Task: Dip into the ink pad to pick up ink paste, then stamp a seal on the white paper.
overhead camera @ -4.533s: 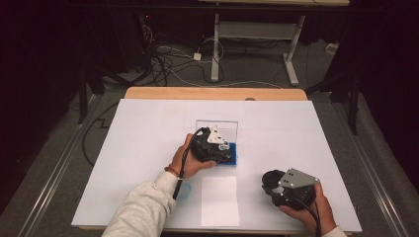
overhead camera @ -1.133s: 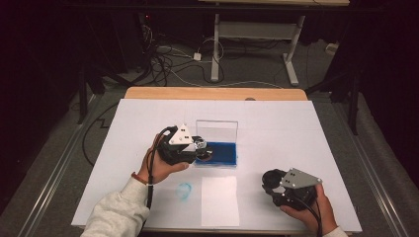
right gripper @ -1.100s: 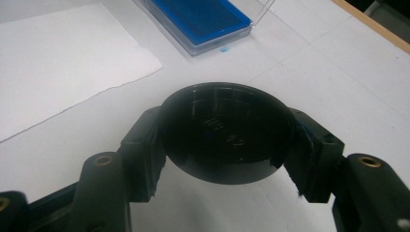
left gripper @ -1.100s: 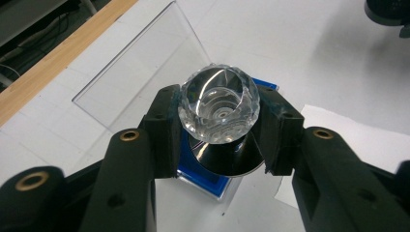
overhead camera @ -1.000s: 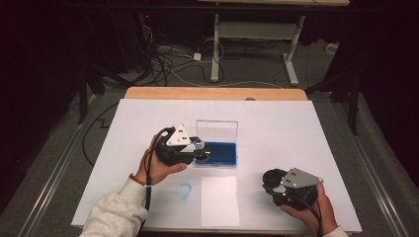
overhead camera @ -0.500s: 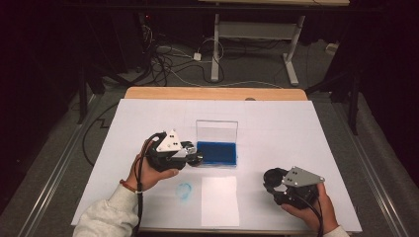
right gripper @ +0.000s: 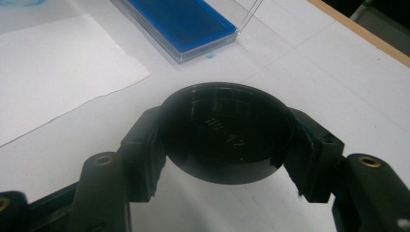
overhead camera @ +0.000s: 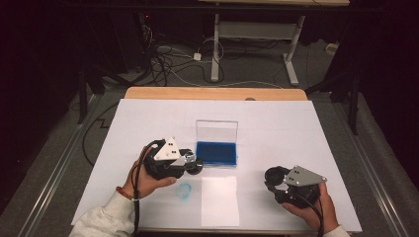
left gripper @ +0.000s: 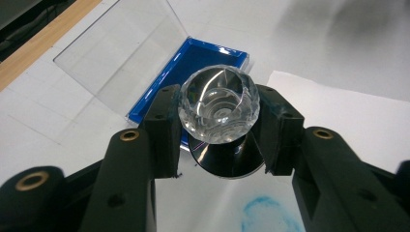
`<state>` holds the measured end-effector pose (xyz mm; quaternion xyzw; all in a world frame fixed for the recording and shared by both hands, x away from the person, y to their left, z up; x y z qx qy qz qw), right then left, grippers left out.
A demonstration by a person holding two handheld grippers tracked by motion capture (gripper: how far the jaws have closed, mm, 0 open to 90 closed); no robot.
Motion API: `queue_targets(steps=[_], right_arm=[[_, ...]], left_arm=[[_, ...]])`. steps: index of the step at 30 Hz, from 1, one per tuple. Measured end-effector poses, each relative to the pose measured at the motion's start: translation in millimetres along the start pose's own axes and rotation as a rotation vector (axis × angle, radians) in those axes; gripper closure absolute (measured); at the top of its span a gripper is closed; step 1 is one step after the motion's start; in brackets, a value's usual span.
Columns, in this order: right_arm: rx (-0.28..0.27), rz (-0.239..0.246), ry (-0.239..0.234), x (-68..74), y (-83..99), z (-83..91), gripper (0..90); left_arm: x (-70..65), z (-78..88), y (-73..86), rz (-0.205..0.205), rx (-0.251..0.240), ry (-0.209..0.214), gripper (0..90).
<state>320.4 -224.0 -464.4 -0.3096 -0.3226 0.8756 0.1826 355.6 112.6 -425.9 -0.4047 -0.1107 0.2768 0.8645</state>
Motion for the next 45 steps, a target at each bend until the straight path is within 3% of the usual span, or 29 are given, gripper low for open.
queue_targets(steps=[12, 29, 34, 39, 45], right_arm=[[0.001, 0.000, -0.007, 0.6, -0.8, -2.6, 38.5], [0.009, 0.005, -0.020, 4.5, 0.3, -3.0, 38.5], [0.013, 0.006, -0.022, 4.6, 0.9, -3.8, 38.5], [0.017, 0.013, -0.027, 5.4, 1.2, -5.1, 38.5], [0.023, 0.017, -0.032, 6.2, 2.0, -6.0, 38.5]], left_arm=[[-6.8, 3.8, -1.6, 0.007, -0.016, 0.002, 55.1], [-42.2, 2.0, -12.7, -0.080, -0.025, 0.067, 55.1], [-52.6, -5.0, -12.9, -0.089, -0.015, 0.101, 55.1], [-66.1, -19.6, -9.7, -0.130, 0.028, 0.130, 55.1], [-76.2, -34.8, -4.9, -0.144, 0.063, 0.157, 55.1]])
Point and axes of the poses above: each handheld gripper's, and its own axes: z roughly backward along the jaws, y roughly out of its underside, x roughly to its left, the point moved 5 cm from there along -z, roughly forward along the jaws, and after that the axes turned 13 degrees about z, right-handed, at the moved point
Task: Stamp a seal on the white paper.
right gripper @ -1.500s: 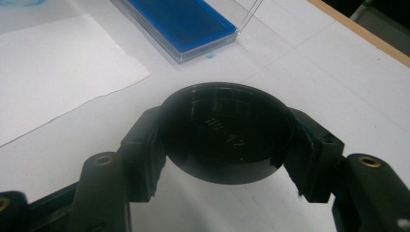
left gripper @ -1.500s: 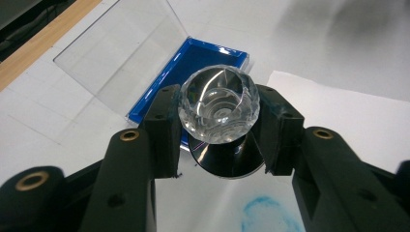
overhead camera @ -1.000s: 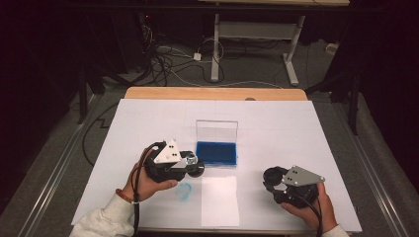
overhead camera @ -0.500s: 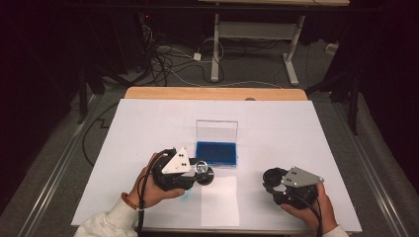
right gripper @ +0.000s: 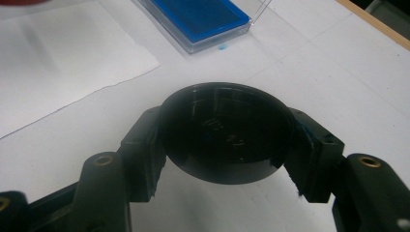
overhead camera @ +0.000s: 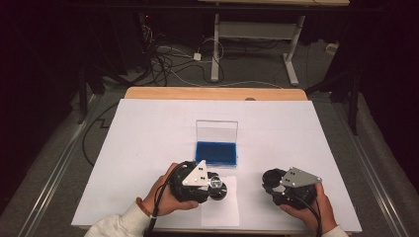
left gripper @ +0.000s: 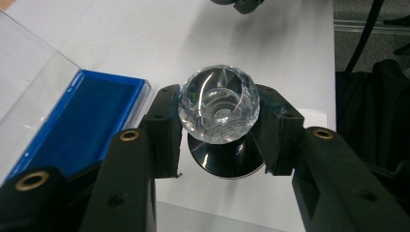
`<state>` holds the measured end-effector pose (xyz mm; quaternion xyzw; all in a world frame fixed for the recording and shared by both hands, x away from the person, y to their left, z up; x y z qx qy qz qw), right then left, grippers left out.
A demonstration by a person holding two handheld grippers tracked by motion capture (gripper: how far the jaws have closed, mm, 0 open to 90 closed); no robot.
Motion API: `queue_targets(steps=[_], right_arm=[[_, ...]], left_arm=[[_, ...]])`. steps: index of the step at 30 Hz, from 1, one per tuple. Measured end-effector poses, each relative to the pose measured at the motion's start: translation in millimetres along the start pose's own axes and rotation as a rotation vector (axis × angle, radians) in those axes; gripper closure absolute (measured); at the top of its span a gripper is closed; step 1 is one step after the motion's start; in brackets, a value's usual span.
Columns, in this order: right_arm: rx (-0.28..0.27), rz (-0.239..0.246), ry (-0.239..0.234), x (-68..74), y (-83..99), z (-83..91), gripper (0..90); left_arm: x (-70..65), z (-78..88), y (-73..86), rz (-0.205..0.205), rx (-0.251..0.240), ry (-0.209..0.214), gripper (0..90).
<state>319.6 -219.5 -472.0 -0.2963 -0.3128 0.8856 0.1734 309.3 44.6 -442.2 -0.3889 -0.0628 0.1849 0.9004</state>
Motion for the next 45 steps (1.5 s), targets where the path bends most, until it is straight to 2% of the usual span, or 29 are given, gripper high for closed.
queue_targets(steps=[6, 12, 17, 25, 33, 34, 38, 45], right_arm=[[0.001, 0.001, -0.002, 0.2, 0.2, -0.3, 38.5], [0.005, -0.006, -0.004, 1.0, 0.5, -0.9, 38.5], [0.005, 0.002, -0.005, 1.1, 0.5, -1.4, 38.5], [0.009, 0.004, -0.011, 1.7, 0.7, -1.7, 38.5], [0.010, 0.008, -0.015, 2.0, 0.6, -1.9, 38.4], [0.010, 0.007, -0.015, 2.0, 0.6, -1.9, 38.5], [0.011, 0.007, -0.016, 2.8, 0.2, -1.7, 38.4], [0.012, 0.008, -0.017, 3.5, -0.4, -2.1, 38.5]], left_arm=[[-2.5, -11.9, 4.2, -0.012, 0.035, 0.016, 55.1], [-2.3, -18.6, 7.1, -0.017, 0.056, 0.012, 55.1], [-2.5, -22.0, 9.2, -0.015, 0.068, 0.019, 55.0], [-3.2, -28.9, 13.6, -0.039, 0.113, 0.011, 55.0], [-1.4, -30.5, 16.5, -0.028, 0.126, 0.028, 55.1], [-1.1, -30.5, 16.6, -0.025, 0.127, 0.027, 55.1], [-5.8, -31.3, 16.2, -0.056, 0.148, 0.000, 55.1], [-9.7, -32.3, 15.9, -0.072, 0.162, -0.016, 55.1]])
Point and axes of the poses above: each handheld gripper's, and its own axes: z roughly backward along the jaws, y roughly out of its underside, x roughly to its left, the point moved 5 cm from there along -z, roughly forward along the jaws, and after that the axes turned 13 degrees about z, right-handed, at the moved point
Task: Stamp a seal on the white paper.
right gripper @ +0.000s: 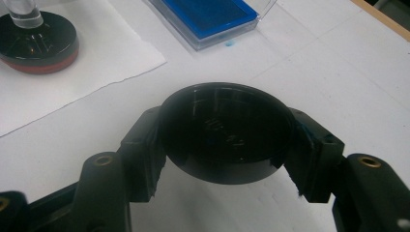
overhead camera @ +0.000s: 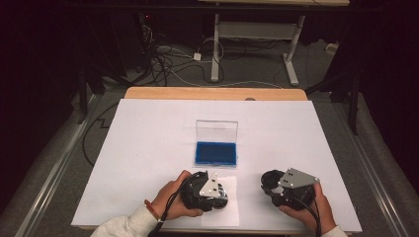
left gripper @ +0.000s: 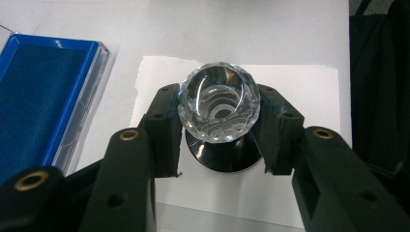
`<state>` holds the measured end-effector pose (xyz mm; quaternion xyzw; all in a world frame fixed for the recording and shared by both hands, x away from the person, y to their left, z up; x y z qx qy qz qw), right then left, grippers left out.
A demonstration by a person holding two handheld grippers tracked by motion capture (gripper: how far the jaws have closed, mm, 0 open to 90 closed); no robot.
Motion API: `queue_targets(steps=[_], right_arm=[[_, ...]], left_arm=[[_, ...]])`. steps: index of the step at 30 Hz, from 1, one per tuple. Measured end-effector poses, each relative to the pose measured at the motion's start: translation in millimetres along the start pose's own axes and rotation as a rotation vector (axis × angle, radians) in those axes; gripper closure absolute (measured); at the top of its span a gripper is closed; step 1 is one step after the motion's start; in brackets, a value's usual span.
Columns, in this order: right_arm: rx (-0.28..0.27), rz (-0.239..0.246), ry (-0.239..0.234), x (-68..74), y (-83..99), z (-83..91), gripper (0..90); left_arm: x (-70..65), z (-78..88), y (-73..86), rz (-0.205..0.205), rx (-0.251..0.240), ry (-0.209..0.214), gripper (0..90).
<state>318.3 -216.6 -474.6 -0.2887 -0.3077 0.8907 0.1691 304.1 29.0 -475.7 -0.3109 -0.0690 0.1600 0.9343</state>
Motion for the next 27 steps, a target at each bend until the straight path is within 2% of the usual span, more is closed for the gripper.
queue_targets(steps=[2, 8, 20, 27], right_arm=[[0.001, -0.001, 0.001, 0.0, -0.1, -0.1, 38.5], [0.001, -0.001, -0.003, 0.3, 0.4, -0.9, 38.5], [0.003, 0.004, -0.009, 1.2, -0.7, -2.1, 38.5], [0.003, 0.004, -0.008, 0.9, -0.1, -2.0, 38.5]], left_arm=[[-1.8, -0.3, 0.1, -0.007, -0.003, -0.013, 55.0], [-1.5, -0.5, 1.1, 0.003, -0.010, -0.009, 55.0], [-2.7, -2.4, -1.4, -0.003, -0.013, -0.015, 55.0], [0.6, -1.9, -0.5, 0.011, -0.010, 0.005, 55.0]])
Point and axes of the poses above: each handheld gripper's, and its own axes: z roughly backward along the jaws, y roughly out of its underside, x roughly to its left, the point moved 5 cm from there along -z, roughly forward along the jaws, and after that the axes turned 13 degrees about z, right-handed, at the moved point
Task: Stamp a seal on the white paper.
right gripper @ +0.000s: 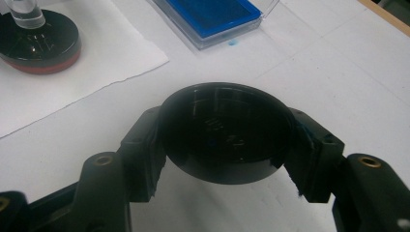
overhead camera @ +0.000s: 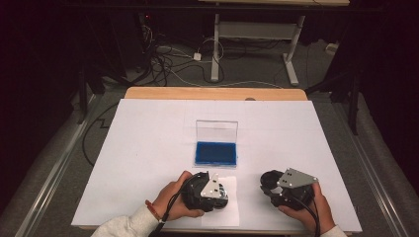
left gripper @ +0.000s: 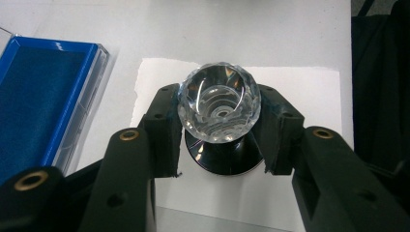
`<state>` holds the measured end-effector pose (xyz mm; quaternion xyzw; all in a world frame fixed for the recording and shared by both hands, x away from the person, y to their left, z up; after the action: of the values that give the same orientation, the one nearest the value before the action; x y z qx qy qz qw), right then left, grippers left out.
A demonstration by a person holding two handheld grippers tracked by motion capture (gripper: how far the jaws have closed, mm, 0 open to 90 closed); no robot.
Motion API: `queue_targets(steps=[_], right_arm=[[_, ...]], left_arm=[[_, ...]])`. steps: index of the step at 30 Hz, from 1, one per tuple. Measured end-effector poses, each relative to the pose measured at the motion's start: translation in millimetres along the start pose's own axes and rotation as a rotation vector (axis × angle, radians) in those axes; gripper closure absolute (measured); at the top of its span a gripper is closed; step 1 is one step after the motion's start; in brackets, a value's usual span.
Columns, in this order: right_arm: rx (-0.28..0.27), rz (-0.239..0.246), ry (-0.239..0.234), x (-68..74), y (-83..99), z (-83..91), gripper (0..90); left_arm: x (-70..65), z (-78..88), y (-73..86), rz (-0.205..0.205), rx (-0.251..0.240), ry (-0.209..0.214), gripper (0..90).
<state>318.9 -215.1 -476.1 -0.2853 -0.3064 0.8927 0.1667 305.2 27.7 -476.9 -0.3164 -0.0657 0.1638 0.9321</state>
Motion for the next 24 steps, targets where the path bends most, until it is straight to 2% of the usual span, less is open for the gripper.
queue_targets(steps=[4, 8, 13, 16, 20, 24], right_arm=[[0.000, 0.001, 0.001, 0.2, -0.1, 0.2, 38.5], [0.001, 0.002, -0.003, 0.2, 0.2, -0.4, 38.5], [0.001, 0.004, 0.000, 0.2, -0.2, -0.2, 38.5], [-0.001, -0.003, 0.005, -0.5, 0.2, -0.7, 38.5], [-0.006, -0.002, 0.007, -0.6, -0.8, 1.0, 38.5], [-0.005, -0.005, 0.011, -1.2, 0.1, 1.0, 38.5]], left_arm=[[0.1, 0.0, 1.2, 0.001, -0.006, 0.003, 55.0], [-3.1, -0.4, 0.2, -0.005, 0.000, -0.017, 55.0], [-1.6, -1.0, -0.8, 0.014, -0.001, -0.004, 55.0], [-3.9, -1.2, -2.0, 0.003, 0.008, -0.022, 55.0], [-2.4, 0.5, 0.9, 0.016, 0.009, -0.010, 54.9], [-4.4, 0.5, -0.8, 0.008, 0.026, -0.026, 54.9]])
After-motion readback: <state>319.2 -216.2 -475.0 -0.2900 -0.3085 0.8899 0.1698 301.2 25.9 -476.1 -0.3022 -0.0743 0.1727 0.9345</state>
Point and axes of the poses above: each handheld gripper's, and its own axes: z roughly backward along the jaws, y roughly out of its underside, x roughly to its left, the point moved 5 cm from there along -z, roughly forward along the jaws, and after that the axes turned 13 degrees about z, right-handed, at the moved point
